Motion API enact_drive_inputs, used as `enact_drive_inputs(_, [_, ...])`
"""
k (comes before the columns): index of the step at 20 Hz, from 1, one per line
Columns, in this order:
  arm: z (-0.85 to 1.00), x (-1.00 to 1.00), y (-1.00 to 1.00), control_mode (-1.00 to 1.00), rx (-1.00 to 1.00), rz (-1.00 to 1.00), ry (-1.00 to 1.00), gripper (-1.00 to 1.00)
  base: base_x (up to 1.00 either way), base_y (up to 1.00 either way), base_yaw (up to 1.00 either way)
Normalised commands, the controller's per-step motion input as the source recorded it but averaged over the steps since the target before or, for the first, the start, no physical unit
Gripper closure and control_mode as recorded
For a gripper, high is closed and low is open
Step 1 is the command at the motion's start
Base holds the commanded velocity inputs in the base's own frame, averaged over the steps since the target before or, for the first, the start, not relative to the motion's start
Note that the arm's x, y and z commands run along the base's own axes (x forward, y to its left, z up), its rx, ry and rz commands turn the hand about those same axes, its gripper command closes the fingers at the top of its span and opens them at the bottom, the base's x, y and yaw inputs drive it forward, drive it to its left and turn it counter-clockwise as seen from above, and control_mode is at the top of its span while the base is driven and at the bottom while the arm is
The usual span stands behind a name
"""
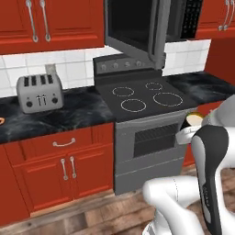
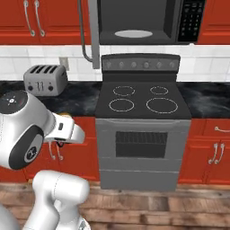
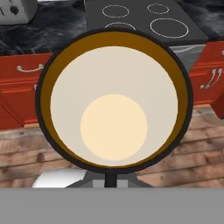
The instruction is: Pick the mug from the counter and place it inside the microwave. Then close the microwave.
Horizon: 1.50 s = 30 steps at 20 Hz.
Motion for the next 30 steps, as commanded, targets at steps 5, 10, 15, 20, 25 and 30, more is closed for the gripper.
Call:
enact_drive_inputs(5, [0.0,0.0,0.0,1.0,0.0,0.0,0.0,1.0,-0.02,-1.0,-0.02])
enact_drive_inputs(10, [0.0,0.0,0.0,1.0,0.0,0.0,0.0,1.0,0.0,-1.0,0.0])
enact_drive_inputs(15, [0.0,0.0,0.0,1.0,0.0,0.0,0.0,1.0,0.35,-0.51,0.13])
enact_drive_inputs(20, [0.0,0.0,0.0,1.0,0.0,0.0,0.0,1.0,0.71,-0.02,0.36])
enact_drive_inputs(25, [0.0,0.0,0.0,1.0,0.0,0.0,0.0,1.0,0.86,-0.02,0.2])
enact_drive_inputs(30, [0.0,0.0,0.0,1.0,0.0,0.0,0.0,1.0,0.87,-0.13,-0.03])
